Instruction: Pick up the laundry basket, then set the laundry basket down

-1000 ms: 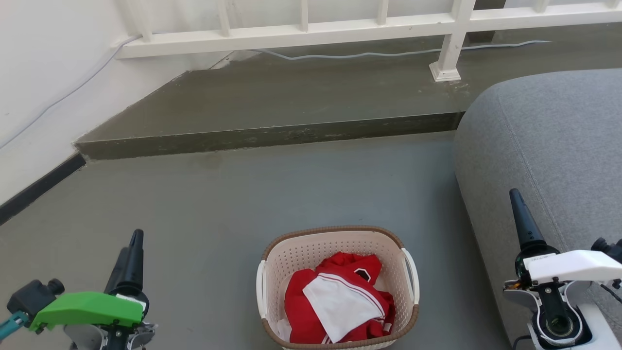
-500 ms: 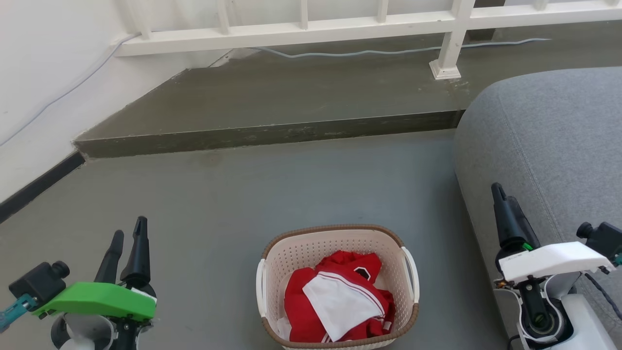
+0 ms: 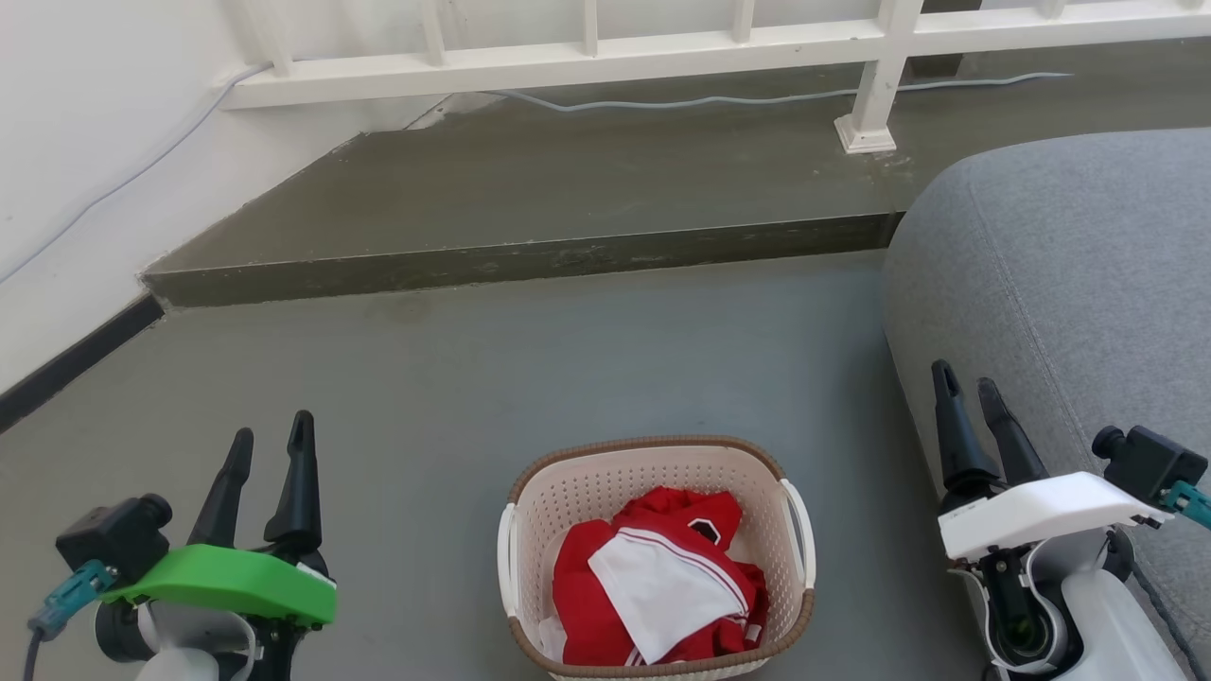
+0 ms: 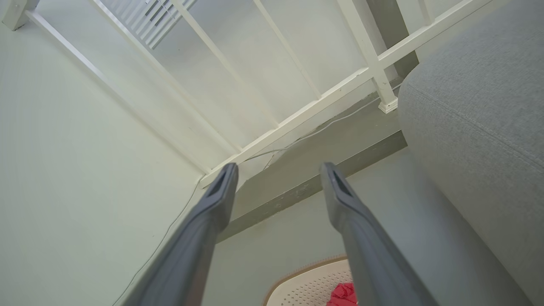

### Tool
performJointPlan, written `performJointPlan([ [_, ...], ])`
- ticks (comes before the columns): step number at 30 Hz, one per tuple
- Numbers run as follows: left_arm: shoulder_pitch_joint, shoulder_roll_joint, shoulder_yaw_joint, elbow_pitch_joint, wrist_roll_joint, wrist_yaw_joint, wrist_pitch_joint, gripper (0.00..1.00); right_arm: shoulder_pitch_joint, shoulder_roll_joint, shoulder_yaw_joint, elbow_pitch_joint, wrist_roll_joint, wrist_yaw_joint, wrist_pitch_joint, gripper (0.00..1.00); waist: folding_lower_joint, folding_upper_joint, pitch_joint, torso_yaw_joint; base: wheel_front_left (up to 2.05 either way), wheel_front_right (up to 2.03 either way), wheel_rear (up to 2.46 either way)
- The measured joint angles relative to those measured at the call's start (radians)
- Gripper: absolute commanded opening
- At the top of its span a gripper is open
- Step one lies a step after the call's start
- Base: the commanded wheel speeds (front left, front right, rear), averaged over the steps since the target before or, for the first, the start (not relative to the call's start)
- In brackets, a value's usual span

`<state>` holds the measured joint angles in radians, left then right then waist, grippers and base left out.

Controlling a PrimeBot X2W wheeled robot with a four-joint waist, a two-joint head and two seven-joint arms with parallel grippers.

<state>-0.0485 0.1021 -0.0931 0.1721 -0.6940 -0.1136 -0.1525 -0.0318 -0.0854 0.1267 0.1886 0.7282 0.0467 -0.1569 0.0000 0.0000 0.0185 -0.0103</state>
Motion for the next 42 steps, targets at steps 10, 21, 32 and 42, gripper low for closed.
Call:
performJointPlan([
  [10,-0.009,-0.015,-0.005,-0.018,0.142,0.0,-0.035,1.0,-0.001,0.007,0.021,-0.01,-0.138,-0.022,-0.033,1.0,0.0,0.0,0.001,-0.002,0.0,0.0,0.0],
  [21,-0.014,-0.017,-0.003,-0.024,0.29,-0.001,-0.07,1.0,-0.002,0.014,0.038,-0.021,-0.281,-0.032,-0.064,1.0,0.0,0.0,0.004,-0.003,0.0,0.0,0.0],
  [32,-0.014,-0.02,-0.002,-0.024,0.396,-0.005,-0.099,1.0,-0.002,0.016,0.041,-0.021,-0.38,-0.048,-0.093,1.0,0.0,0.0,0.007,-0.006,0.0,0.0,0.0],
  [42,-0.014,-0.024,0.002,-0.022,0.4,-0.01,-0.099,1.0,-0.002,0.02,0.038,-0.008,-0.385,-0.047,-0.093,1.0,0.0,0.0,0.01,-0.009,0.0,0.0,0.0],
])
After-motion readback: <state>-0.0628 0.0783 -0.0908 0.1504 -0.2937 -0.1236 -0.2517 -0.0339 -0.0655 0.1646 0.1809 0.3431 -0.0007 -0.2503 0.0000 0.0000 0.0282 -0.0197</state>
